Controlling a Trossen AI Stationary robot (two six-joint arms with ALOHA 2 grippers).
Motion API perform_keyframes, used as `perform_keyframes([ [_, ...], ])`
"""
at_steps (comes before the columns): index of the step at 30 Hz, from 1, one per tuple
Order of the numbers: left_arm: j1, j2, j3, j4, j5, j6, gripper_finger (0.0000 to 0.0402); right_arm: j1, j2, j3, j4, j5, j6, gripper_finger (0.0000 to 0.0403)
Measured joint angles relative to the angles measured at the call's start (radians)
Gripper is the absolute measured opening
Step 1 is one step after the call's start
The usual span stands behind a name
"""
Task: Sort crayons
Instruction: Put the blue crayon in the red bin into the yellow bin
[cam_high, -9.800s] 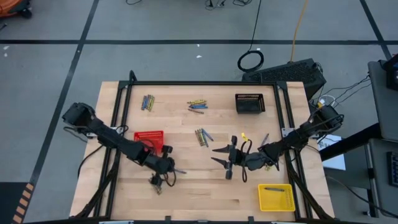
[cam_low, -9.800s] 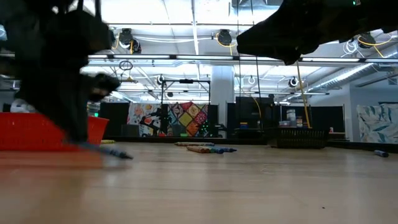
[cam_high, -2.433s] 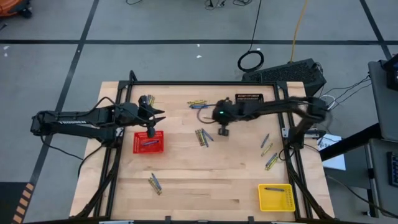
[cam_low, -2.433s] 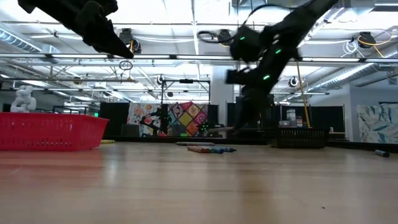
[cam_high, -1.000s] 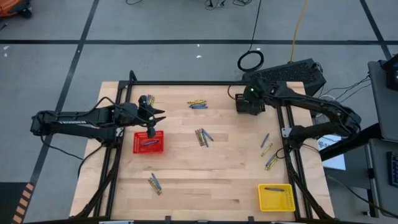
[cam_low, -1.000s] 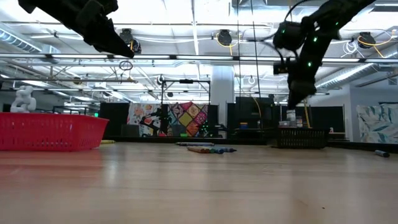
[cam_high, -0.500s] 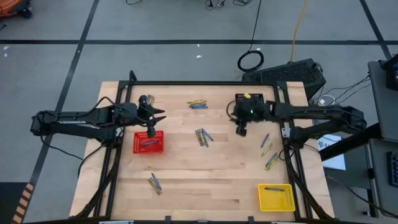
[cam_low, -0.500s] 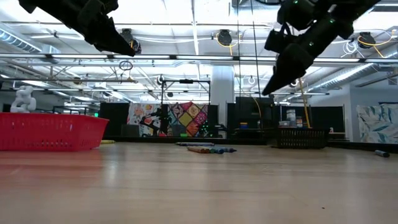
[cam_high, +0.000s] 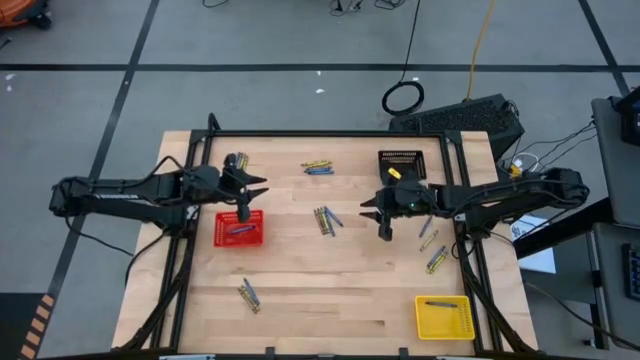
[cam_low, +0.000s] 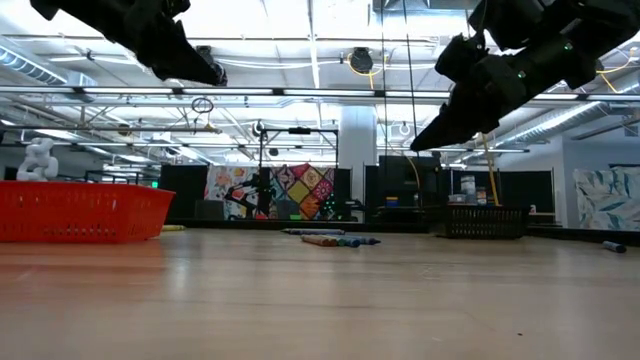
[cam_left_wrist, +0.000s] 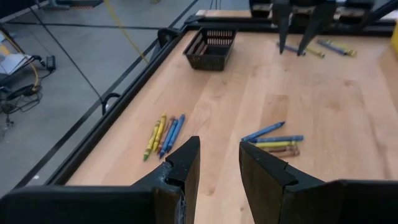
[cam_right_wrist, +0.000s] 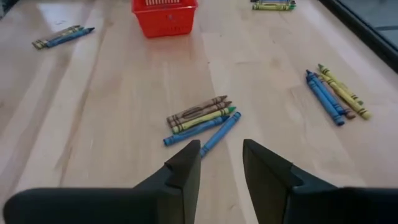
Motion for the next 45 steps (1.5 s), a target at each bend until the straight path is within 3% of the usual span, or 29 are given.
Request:
perform_keyframes([
  [10, -0.056, 0.000, 0.000, 0.066, 0.006, 0.008, 0.0116, -0.011, 0.000, 0.000, 0.019, 0.003, 0.022, 0.0108],
  [18, -0.068, 0.000, 0.000, 0.065, 0.006, 0.008, 0.0116, -0.011, 0.000, 0.016, 0.004, 0.033, 0.027, 0.0137],
  [23, -0.068, 0.000, 0.000, 0.063, 0.006, 0.008, 0.0116, -0.011, 0.000, 0.114, -0.244, 0.128, 0.050, 0.0162],
  [29, -0.068, 0.000, 0.000, 0.062, 0.006, 0.007, 0.0116, -0.010, 0.000, 0.242, -0.597, 0.141, 0.160, 0.0186],
  [34, -0.068, 0.000, 0.000, 0.051, 0.005, 0.008, 0.0116, 0.011, -0.001, 0.300, -0.883, 0.037, 0.364, 0.0188],
  [39, -0.068, 0.000, 0.000, 0.023, 0.005, 0.009, 0.0116, 0.091, 0.000, 0.307, -1.038, -0.112, 0.566, 0.0179],
  [42, -0.068, 0.000, 0.000, 0.002, 0.005, 0.014, 0.0116, 0.172, 0.000, 0.307, -1.106, -0.161, 0.598, 0.0173],
  [45, -0.068, 0.000, 0.000, -0.002, 0.005, 0.028, 0.0116, 0.245, 0.000, 0.302, -1.147, -0.173, 0.520, 0.0167],
])
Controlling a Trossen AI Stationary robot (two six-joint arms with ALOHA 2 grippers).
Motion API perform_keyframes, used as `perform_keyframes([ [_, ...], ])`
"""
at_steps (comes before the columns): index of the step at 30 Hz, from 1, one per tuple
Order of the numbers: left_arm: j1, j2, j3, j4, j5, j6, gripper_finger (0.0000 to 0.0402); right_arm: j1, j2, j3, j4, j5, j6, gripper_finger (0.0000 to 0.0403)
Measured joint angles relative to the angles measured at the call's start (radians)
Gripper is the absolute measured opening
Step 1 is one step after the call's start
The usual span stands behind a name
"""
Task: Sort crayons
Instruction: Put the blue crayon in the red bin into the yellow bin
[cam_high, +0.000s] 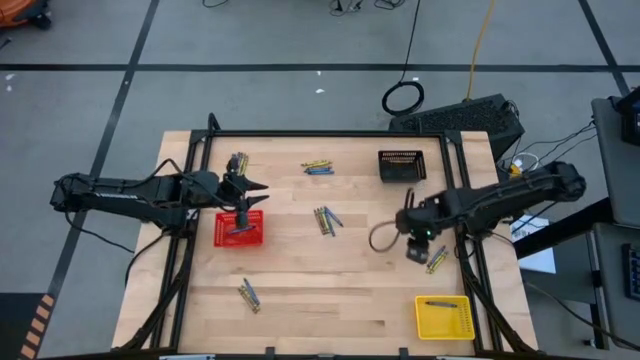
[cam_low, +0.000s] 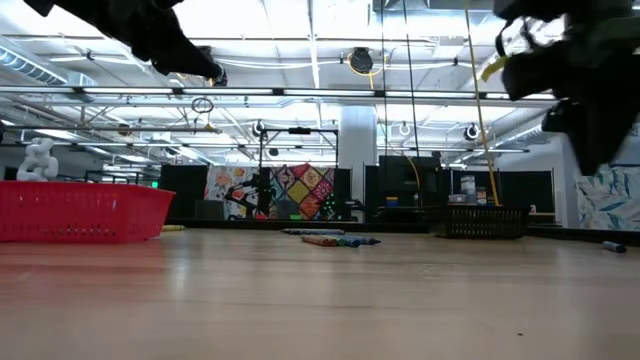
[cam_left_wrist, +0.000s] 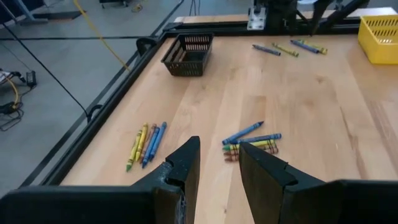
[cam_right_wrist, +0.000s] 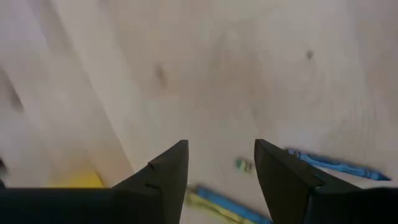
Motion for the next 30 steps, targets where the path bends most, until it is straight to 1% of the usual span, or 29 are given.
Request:
perform_keyframes([
  [2, 0.000, 0.000, 0.000, -0.008, 0.000, 0.007, 0.0116, 0.037, 0.000, -0.011, 0.000, -0.037, -0.070, 0.0165],
  [4, 0.000, 0.000, 0.000, -0.010, 0.000, 0.011, 0.0116, 0.064, 0.000, -0.022, -0.007, -0.037, -0.113, 0.0163],
  [6, 0.000, 0.000, 0.000, -0.010, 0.000, 0.026, 0.0116, 0.076, 0.000, -0.035, -0.024, -0.018, -0.113, 0.0161],
  [8, 0.000, 0.000, 0.000, -0.010, 0.000, 0.033, 0.0116, 0.077, 0.000, -0.048, -0.041, 0.055, 0.007, 0.0158],
  [10, 0.000, 0.000, 0.000, -0.009, 0.000, 0.033, 0.0116, 0.060, 0.000, -0.060, -0.079, 0.094, 0.158, 0.0158],
  [14, 0.000, 0.000, 0.000, -0.008, 0.000, 0.033, 0.0116, 0.052, -0.011, -0.099, -0.087, 0.097, 0.448, 0.0165],
  [17, 0.000, 0.000, 0.000, -0.007, 0.000, 0.033, 0.0116, 0.054, -0.034, -0.138, -0.061, 0.093, 0.608, 0.0185],
  [24, 0.000, 0.000, 0.000, -0.012, 0.000, 0.036, 0.0116, 0.057, -0.118, -0.217, -0.053, 0.091, 0.795, 0.0254],
  [27, 0.000, 0.000, 0.000, -0.014, 0.000, 0.036, 0.0116, 0.065, -0.144, -0.230, -0.042, 0.104, 0.845, 0.0267],
  [30, 0.000, 0.000, 0.000, -0.014, 0.000, 0.036, 0.0116, 0.073, -0.159, -0.234, -0.038, 0.124, 0.868, 0.0268],
])
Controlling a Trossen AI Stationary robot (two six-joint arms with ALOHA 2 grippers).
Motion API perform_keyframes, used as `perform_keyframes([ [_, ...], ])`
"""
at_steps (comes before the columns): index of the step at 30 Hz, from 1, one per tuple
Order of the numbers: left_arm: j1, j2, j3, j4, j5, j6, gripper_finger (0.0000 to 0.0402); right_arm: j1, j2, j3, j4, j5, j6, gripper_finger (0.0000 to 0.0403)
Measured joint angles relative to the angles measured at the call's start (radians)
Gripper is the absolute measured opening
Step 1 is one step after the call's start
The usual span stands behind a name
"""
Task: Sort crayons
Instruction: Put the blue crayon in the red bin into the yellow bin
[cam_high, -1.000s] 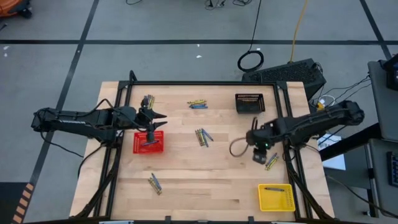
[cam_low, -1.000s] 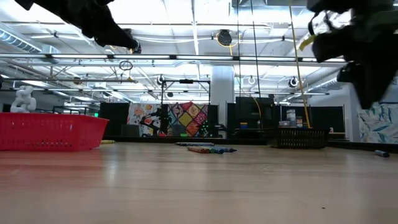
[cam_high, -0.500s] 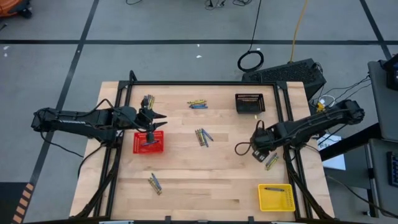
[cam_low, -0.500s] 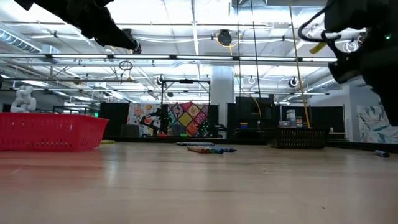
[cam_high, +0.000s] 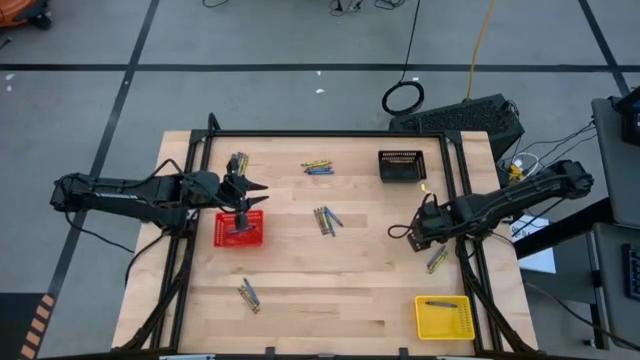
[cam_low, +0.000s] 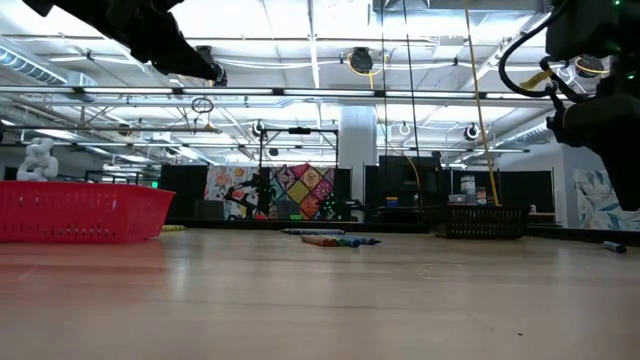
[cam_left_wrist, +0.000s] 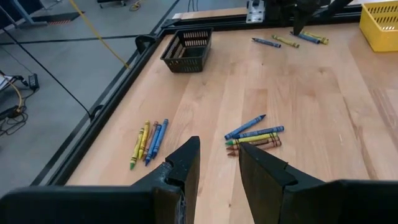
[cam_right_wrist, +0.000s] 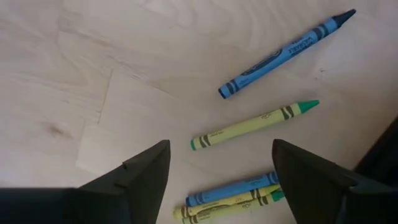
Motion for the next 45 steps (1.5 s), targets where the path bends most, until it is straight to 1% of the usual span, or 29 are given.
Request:
perform_keyframes([
  [4, 0.000, 0.000, 0.000, 0.000, 0.000, -0.001, 0.0116, 0.001, 0.002, -0.017, 0.020, 0.000, -0.004, 0.0262],
  [11, 0.000, 0.000, 0.000, 0.000, 0.000, -0.003, 0.0116, 0.001, 0.002, -0.034, 0.054, 0.001, -0.075, 0.0256],
  [20, 0.000, 0.000, 0.000, 0.013, 0.000, -0.004, 0.0116, 0.001, 0.002, -0.034, 0.085, -0.002, -0.088, 0.0255],
  [26, 0.000, 0.000, 0.000, 0.021, 0.000, -0.004, 0.0116, 0.001, -0.002, -0.034, 0.154, -0.004, -0.134, 0.0255],
  [31, 0.000, 0.000, 0.000, 0.041, 0.000, -0.004, 0.0116, 0.001, -0.009, -0.034, 0.258, -0.003, -0.224, 0.0255],
  [33, 0.000, 0.000, 0.000, 0.040, 0.000, -0.003, 0.0116, 0.001, -0.008, -0.034, 0.322, 0.001, -0.301, 0.0255],
  [35, -0.002, 0.000, 0.000, 0.035, 0.000, 0.015, 0.0116, 0.001, -0.002, -0.034, 0.422, 0.015, -0.409, 0.0255],
  [37, -0.016, 0.000, 0.008, -0.012, 0.007, 0.047, 0.0116, 0.000, 0.005, -0.034, 0.535, 0.056, -0.520, 0.0255],
  [39, -0.030, 0.004, 0.053, -0.156, 0.034, 0.052, 0.0116, -0.003, 0.006, -0.034, 0.644, 0.113, -0.624, 0.0255],
  [40, -0.037, 0.019, 0.084, -0.245, 0.047, 0.029, 0.0116, -0.005, 0.006, -0.033, 0.692, 0.141, -0.673, 0.0255],
  [43, -0.060, 0.082, 0.162, -0.498, 0.113, -0.110, 0.0116, -0.009, 0.006, -0.033, 0.802, 0.225, -0.803, 0.0255],
  [45, -0.076, 0.145, 0.180, -0.558, 0.196, -0.192, 0.0116, -0.009, 0.006, -0.033, 0.853, 0.269, -0.883, 0.0255],
])
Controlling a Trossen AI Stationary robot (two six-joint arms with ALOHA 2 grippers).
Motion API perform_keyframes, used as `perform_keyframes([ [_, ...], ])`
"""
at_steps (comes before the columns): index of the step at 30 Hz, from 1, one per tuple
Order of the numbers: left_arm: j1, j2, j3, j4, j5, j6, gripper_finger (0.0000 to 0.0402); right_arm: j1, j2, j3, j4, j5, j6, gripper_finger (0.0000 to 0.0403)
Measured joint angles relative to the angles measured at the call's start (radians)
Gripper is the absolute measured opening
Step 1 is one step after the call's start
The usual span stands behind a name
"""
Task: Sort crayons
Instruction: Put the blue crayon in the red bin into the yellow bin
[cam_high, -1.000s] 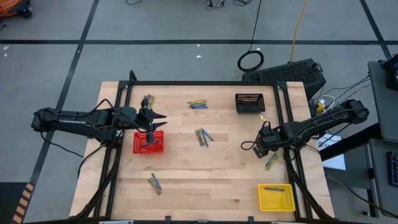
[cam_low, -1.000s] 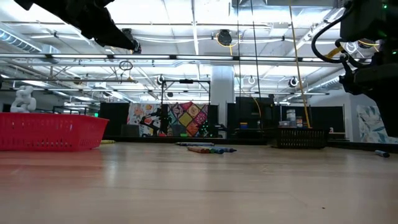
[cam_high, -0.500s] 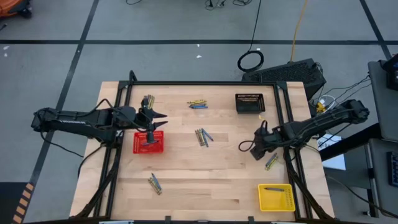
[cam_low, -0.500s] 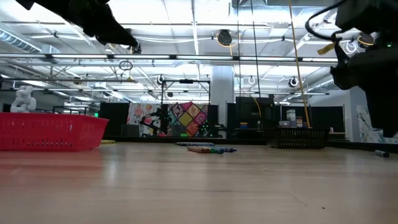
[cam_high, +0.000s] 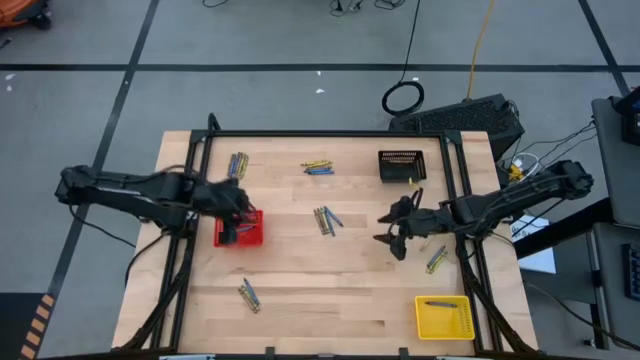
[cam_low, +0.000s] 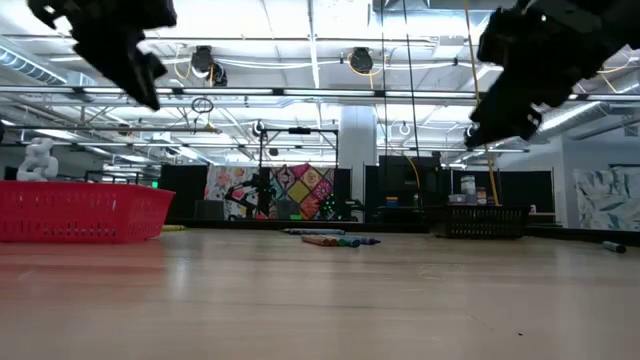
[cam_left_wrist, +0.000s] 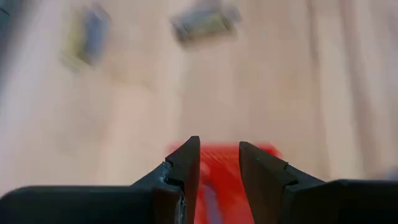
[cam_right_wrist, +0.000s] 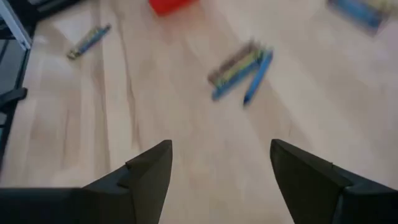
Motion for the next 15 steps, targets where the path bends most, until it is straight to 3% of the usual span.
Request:
perform_keyframes([
  [4, -0.032, 0.152, 0.000, -0.093, 0.107, -0.131, 0.0116, -0.006, 0.000, 0.000, 0.051, 0.057, -0.104, 0.0255],
  [9, -0.023, 0.298, 0.000, -0.224, 0.028, -0.238, 0.0116, -0.012, 0.000, 0.000, 0.058, 0.098, -0.163, 0.0255],
  [15, 0.030, 0.333, 0.000, -0.211, -0.017, -0.261, 0.0116, -0.013, 0.000, 0.000, 0.059, 0.096, -0.207, 0.0255],
])
